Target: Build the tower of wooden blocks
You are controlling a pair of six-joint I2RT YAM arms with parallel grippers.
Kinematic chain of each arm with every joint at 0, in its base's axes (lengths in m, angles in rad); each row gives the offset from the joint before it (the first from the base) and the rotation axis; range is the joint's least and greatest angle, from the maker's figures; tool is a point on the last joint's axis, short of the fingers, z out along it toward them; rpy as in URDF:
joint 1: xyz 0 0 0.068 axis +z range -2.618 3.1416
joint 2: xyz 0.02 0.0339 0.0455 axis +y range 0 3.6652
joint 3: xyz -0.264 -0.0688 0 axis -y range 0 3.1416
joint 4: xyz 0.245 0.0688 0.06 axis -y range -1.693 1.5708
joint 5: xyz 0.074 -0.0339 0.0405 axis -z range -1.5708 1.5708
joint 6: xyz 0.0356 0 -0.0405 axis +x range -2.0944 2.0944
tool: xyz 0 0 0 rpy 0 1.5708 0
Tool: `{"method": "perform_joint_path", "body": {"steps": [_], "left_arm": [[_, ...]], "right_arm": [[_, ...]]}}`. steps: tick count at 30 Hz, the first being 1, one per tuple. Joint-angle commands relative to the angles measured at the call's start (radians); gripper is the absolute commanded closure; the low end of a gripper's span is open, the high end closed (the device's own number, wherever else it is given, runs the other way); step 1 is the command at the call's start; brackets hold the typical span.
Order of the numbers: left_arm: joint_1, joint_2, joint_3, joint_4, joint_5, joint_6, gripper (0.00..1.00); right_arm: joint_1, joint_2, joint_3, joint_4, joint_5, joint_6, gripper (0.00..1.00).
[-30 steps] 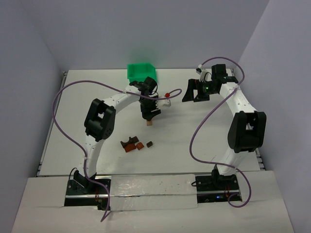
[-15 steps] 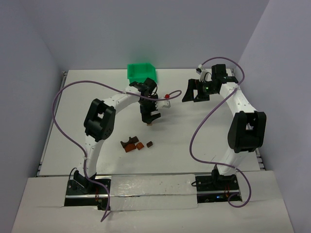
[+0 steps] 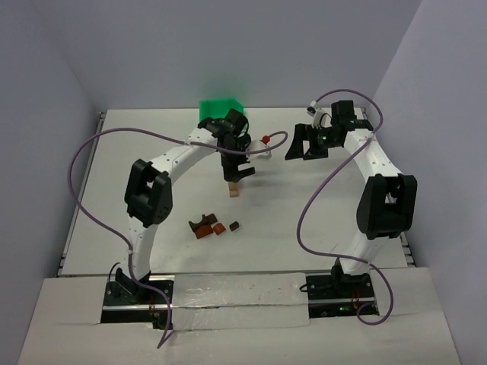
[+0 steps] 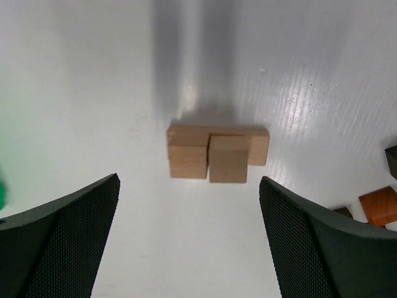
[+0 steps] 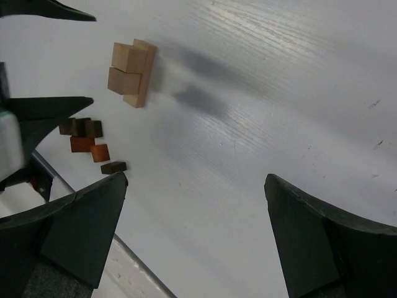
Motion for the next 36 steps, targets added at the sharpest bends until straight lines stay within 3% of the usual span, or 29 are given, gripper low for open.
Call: {"method": "perform_joint_path", "body": {"steps": [1, 5, 7, 9, 13, 16, 20, 23, 29, 33, 36], "left_arm": [[-0.012, -0.11, 0.119, -0.071, -0.048, 0.022, 0.01], [-0.01, -0.17, 0.123, -0.055, -0.094, -0.004, 0.01], [-0.004, -0.239, 0.069, 0.027, -0.127, -0.057, 0.01], [0.016, -0.356, -0.066, 0.263, -0.162, -0.177, 0.01], [0.069, -0.583, -0.352, 0.569, -0.231, -0.47, 0.01], [0.095, -0.698, -0.514, 0.638, -0.375, -0.639, 0.01], [0.214, -0.811, -0.632, 0.592, -0.183, -0.745, 0.01], [0.302, -0.929, -0.755, 0.619, -0.124, -0.81, 0.01], [0.479, -1.021, -0.851, 0.539, 0.076, -0.81, 0.01], [0.52, -1.043, -0.907, 0.484, 0.245, -0.735, 0.02], [0.553, -1.059, -0.951, 0.453, 0.345, -0.698, 0.05]], "right_arm": [[0.001, -0.033, 0.049, -0.014, -0.019, -0.002, 0.0], [0.001, -0.053, 0.05, -0.015, -0.019, -0.006, 0.0], [0.004, -0.073, 0.048, -0.015, -0.013, -0.013, 0.0], [0.011, -0.095, 0.044, -0.016, 0.003, -0.029, 0.0], [0.039, -0.142, 0.042, -0.031, 0.038, -0.065, 0.0], [0.077, -0.188, 0.035, -0.041, 0.082, -0.09, 0.0], [0.164, -0.239, -0.027, -0.014, 0.173, -0.09, 0.0], [0.272, -0.287, -0.105, 0.049, 0.255, -0.072, 0.0], [0.487, -0.334, -0.187, 0.113, 0.338, -0.117, 0.0], [0.564, -0.321, -0.188, 0.098, 0.296, -0.172, 0.03], [0.638, -0.298, -0.206, 0.092, 0.297, -0.232, 0.1]]}}
